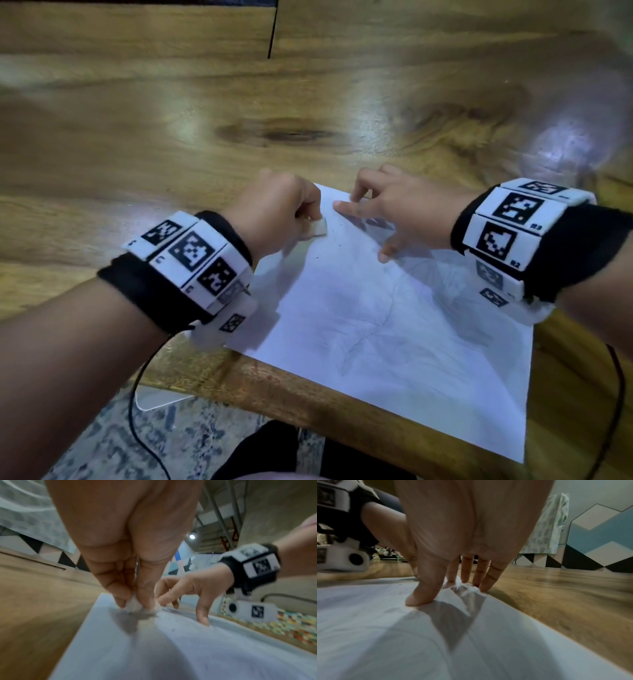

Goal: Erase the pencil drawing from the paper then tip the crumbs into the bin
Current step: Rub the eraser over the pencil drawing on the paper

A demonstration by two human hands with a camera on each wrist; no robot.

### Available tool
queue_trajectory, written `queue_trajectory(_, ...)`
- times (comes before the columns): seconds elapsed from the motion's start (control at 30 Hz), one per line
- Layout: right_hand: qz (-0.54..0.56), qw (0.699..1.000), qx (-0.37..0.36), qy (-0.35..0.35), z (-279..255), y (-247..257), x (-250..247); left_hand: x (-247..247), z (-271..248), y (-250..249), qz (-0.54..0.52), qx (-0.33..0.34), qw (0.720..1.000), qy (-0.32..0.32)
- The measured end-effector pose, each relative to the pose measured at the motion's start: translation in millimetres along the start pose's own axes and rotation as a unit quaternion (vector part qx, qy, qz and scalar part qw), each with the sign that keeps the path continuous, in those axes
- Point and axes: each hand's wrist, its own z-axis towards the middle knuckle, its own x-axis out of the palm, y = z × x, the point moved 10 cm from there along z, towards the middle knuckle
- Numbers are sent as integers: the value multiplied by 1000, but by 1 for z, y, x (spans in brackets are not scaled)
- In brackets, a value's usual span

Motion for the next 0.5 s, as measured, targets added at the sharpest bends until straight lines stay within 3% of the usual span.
queue_trajectory(0.1, 3, 1000, 7, 6, 1, -1, 3, 6, -24, -2, 0, 57, 998, 1)
queue_trajectory(0.23, 14, 1000, 13, 13, -1, -3, 5, 26, -60, 10, -20, 34, 991, 125)
queue_trajectory(0.27, 17, 1000, 14, 14, -1, -2, 5, 25, -57, 10, -22, 27, 992, 125)
queue_trajectory(0.4, 30, 999, 21, 7, 0, -5, 6, 5, -14, 3, -30, 1, 999, 24)
queue_trajectory(0.5, 44, 999, 19, -2, 2, -6, 6, 8, -8, -5, -16, 13, 1000, 5)
